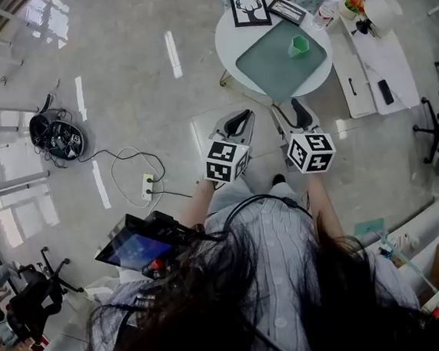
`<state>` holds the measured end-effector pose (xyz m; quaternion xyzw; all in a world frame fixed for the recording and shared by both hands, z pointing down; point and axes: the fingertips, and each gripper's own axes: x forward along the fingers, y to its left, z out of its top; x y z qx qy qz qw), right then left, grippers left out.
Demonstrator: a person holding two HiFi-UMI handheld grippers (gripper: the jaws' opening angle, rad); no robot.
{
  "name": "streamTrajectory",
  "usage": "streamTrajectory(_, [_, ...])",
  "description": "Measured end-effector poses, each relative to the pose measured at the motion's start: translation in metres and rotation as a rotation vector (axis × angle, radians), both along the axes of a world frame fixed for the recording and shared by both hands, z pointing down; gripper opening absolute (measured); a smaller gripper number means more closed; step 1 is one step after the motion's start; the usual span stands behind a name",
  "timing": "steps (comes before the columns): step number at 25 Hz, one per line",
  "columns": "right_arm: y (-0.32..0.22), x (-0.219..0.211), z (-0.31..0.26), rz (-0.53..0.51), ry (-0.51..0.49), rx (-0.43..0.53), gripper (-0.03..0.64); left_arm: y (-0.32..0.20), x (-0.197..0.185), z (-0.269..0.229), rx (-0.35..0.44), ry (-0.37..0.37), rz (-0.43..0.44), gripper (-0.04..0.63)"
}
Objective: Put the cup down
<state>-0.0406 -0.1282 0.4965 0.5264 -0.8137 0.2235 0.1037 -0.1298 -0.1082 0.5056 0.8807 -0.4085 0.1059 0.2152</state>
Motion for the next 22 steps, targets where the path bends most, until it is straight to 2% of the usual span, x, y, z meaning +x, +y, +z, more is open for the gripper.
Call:
streamTrajectory(6, [0.006,0.010,-0.008,-0.020,-0.009,-0.010,0.270,0.003,0.012,-0.009,-0.003,0.011,-0.019,0.029])
streamTrajectory(11, [0.030,0.038,-0.005,-0.072,-0.039,0.007,0.267,0.022,0.052,-0.006,0.016,-0.012,-0.037,0.029])
streamTrajectory(22, [0.083,0.108,-0.011,-0.131,-0.087,0.037,0.259,0.075,0.100,-0.016,0.041,-0.024,-0.192,0.029])
